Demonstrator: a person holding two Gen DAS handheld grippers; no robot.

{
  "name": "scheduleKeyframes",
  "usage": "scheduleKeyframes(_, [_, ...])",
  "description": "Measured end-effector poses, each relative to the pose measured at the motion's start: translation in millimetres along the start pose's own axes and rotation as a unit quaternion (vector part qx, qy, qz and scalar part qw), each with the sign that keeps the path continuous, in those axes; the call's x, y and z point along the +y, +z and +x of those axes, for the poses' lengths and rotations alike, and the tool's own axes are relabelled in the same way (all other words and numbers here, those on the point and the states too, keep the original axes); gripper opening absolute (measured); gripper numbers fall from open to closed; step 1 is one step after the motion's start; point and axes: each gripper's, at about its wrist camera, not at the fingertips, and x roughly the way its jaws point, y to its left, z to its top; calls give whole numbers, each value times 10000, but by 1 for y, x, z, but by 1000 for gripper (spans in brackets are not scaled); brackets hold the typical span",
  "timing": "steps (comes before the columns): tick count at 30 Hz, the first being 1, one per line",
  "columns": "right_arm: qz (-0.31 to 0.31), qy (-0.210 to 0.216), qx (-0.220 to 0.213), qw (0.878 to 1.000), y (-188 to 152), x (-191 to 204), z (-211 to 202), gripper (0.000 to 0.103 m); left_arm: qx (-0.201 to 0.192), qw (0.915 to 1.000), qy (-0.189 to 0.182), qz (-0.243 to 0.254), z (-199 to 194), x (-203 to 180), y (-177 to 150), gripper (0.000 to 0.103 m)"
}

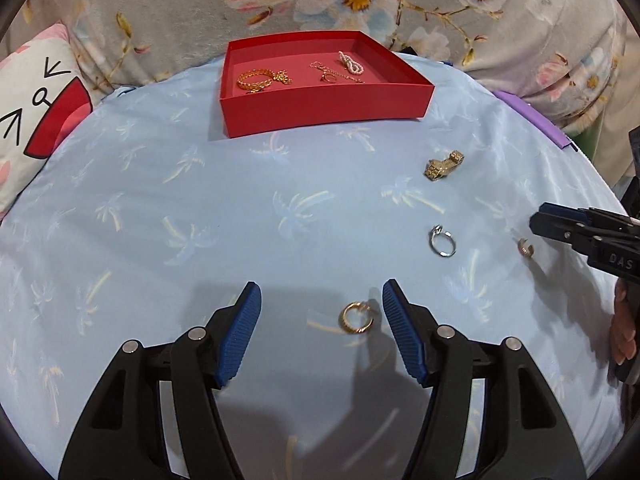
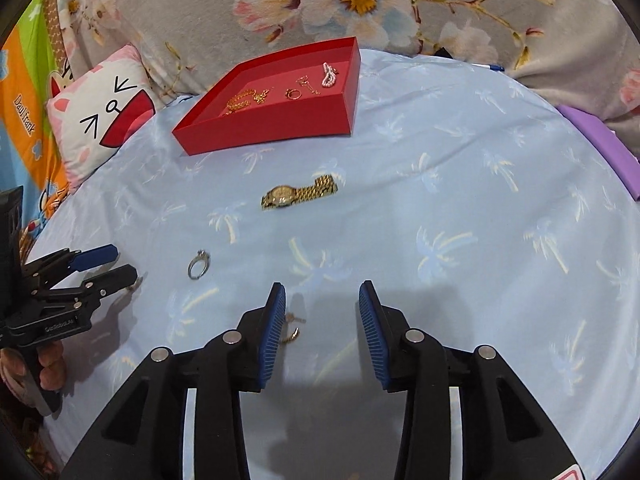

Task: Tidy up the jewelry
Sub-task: 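Withdraw both tools from the red box toward the remaining hoop earrings, then grasp a gold hoop earring with the left tool while the right tool grasps another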

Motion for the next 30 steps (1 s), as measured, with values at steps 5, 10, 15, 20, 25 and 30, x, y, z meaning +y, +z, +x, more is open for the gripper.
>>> scheduleKeyframes(5, [-166, 91, 2, 9998, -7, 13, -3, 40, -19, 9999, -77, 91, -2, -5, -4, 62])
scheduleKeyframes(10, [-328, 136, 163, 9992, -13, 23, 5, 40, 29, 9998, -82, 154, -1, -7, -3, 62])
scheduleKeyframes(15, [-499, 18, 182, 9986, -17, 29, 8, 41, 86, 9998, -106, 167, 1, -6, -4, 62])
scheduleKeyframes(20, [-478, 4, 172, 9987, -17, 29, 8, 41, 89, 9996, -154, 202, 2, -7, -4, 62])
scheduleKeyframes(25, [-576, -77, 153, 9982, -18, 33, 8, 42, 88, 9994, -186, 281, 1, -10, -5, 61])
scheduleKeyframes(30, [-543, -90, 133, 9984, -17, 31, 9, 37, 75, 9989, -244, 401, 1, -15, -6, 51])
